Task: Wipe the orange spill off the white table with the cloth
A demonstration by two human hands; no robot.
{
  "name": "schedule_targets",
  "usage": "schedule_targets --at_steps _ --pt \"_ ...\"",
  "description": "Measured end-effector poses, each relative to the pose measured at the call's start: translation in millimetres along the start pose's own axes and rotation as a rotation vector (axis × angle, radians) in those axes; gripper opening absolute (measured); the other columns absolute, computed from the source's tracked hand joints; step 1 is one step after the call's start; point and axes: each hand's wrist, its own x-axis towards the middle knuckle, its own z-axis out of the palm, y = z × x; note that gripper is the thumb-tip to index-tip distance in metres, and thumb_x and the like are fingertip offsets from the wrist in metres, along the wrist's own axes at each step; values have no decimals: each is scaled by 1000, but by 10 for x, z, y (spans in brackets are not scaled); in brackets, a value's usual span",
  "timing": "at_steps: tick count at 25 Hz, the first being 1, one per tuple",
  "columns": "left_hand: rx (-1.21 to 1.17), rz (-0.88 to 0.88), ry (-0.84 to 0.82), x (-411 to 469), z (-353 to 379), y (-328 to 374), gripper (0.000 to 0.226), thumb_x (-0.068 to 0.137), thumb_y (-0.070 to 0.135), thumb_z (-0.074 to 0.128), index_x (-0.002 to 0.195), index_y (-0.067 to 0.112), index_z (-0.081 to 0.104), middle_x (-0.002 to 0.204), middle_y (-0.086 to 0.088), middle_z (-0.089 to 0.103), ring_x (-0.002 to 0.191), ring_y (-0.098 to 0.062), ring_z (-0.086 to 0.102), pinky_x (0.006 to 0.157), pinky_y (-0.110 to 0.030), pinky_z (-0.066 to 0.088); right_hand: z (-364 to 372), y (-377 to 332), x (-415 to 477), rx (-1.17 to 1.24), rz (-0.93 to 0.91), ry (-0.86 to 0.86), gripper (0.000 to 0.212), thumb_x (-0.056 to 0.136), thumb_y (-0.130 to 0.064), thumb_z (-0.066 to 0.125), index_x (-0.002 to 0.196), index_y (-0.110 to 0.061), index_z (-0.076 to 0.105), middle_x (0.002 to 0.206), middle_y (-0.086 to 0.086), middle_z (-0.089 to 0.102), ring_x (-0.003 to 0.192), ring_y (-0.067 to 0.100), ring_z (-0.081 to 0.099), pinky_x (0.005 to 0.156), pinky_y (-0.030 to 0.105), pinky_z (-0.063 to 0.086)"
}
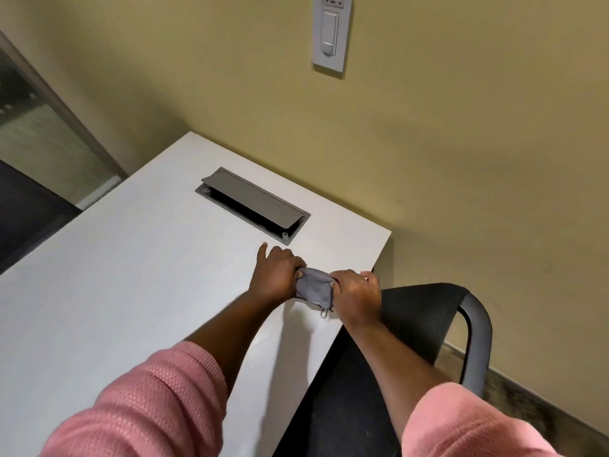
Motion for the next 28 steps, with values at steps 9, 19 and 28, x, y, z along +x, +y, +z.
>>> schedule_targets --at_steps 9,19,28 --pt "-83 -39 -14 968 715 38 28 90 23 64 116 27 73 115 1 70 121 -27 56 116 -59 24 495 356 643 -23 143 -169 29 51 0 93 67 -14 72 59 5 67 47 29 62 57 34 49" --pt "-83 -82 -254 1153 1111 256 76 103 53 43 163 21 9 173 -7 0 159 -30 -6 124 -63 0 864 603 766 -88 180 -532 70 106 -43 41 165 -14 15 173 7 16 160 25 13 127 58 11" --pt "-26 -122 -277 891 919 274 85 99 70 28 163 23 -1 172 -7 -6 158 -29 -11 123 -62 -6 651 490 729 -89 178 -634 80 107 -55 35 165 -14 -2 174 12 -3 161 31 -4 126 60 2"
